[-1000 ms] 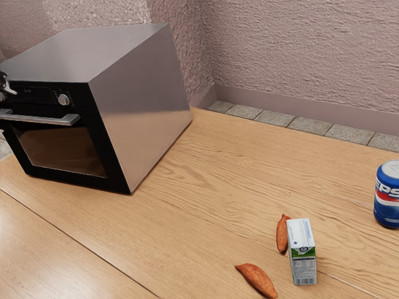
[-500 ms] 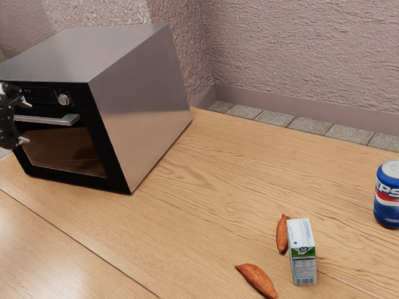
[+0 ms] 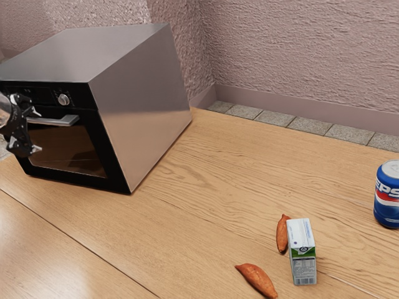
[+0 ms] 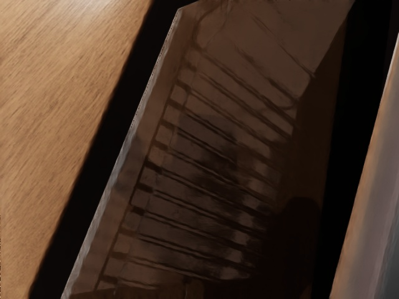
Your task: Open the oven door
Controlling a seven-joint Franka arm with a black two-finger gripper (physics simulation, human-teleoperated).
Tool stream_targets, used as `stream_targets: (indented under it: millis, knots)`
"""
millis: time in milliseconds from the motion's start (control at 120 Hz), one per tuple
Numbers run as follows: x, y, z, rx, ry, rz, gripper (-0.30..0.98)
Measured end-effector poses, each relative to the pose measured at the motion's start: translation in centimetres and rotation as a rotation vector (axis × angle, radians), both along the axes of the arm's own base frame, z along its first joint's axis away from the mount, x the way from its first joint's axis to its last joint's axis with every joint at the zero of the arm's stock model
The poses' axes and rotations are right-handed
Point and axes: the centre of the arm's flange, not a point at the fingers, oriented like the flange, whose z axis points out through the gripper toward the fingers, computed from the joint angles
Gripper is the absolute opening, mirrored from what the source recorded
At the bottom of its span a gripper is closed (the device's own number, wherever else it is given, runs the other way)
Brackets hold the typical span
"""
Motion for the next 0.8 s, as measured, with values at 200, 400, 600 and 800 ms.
stream_targets:
  millis: [200,400,600,800]
  knots:
    - [-5.9,-4.0,-1.7,-0.056,-0.001,0.022,0.68]
    - [-15.9,-11.9,0.2,-0.001,-0.086,0.035,0.68]
    - [0.5,-43.8,22.7,0.235,-0.039,-0.803,0.68]
    - [3.6,-54.4,14.7,0.199,0.361,-1.108,0.69]
